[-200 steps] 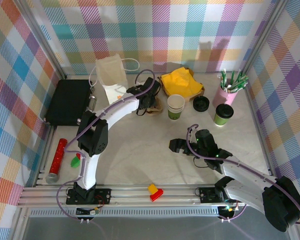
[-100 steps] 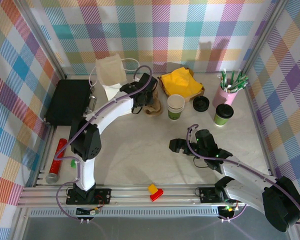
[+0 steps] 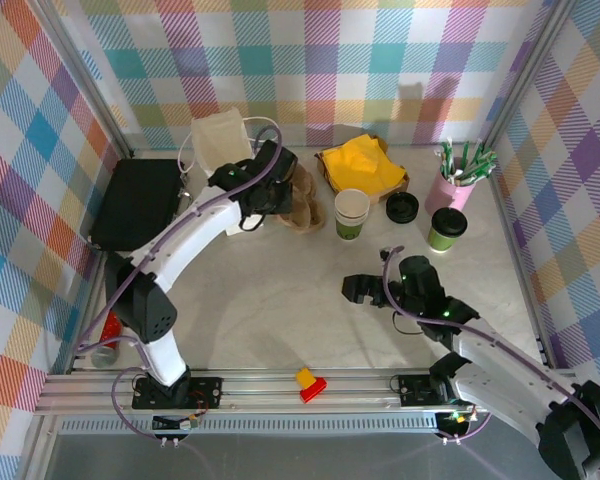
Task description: Pack the takeout coffee
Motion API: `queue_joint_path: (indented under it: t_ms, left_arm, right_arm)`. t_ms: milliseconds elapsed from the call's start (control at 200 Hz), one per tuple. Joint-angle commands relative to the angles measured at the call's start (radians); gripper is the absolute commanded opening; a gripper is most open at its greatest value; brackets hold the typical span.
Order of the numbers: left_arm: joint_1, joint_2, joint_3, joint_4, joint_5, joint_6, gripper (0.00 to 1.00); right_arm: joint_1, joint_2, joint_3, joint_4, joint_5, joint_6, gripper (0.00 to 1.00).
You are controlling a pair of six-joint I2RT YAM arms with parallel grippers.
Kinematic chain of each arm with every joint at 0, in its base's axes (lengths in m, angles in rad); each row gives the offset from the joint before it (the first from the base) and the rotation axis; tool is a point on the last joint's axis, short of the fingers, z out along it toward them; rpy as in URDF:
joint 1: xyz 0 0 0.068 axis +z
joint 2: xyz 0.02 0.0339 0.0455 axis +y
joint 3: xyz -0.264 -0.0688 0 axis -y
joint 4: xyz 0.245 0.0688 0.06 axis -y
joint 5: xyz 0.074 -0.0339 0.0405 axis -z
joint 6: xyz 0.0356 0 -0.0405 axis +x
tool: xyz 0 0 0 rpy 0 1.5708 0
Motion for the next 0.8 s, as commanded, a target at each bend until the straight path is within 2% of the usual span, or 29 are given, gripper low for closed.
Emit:
queue_joint_path:
  t_ms: [0,150,360,605,795]
  left_arm:
    - [0.008,-0.095,-0.038,-0.096,0.085,0.068,0.00]
    - [0.008,-0.199,-0.102,-0.125,0.197,0.118,0.00]
    - [0.008,-0.332,-0.202,-0.125,0.345,0.168,0.00]
    - [0.008,-0.447,-0.305,-0.112,0.449,0.187,0.00]
    - [0.008,-0.515,-0.357,-0.099,0.491,0.193,0.00]
  right_arm:
    - [0.003,-0.037,0.151,-0.168,-0.005,-0.135,0.98]
    - [0.003,0.029,0.349,-0.294,-0.044,-0.214,0.97]
    - [0.030,0.253,0.642,-0.431,-0.117,-0.296,0.92]
    - [0.177,0.488,0.873,-0.529,-0.030,-0.411,0.91]
    - [0.241,0.607,0.950,-0.563,0.012,-0.459,0.86]
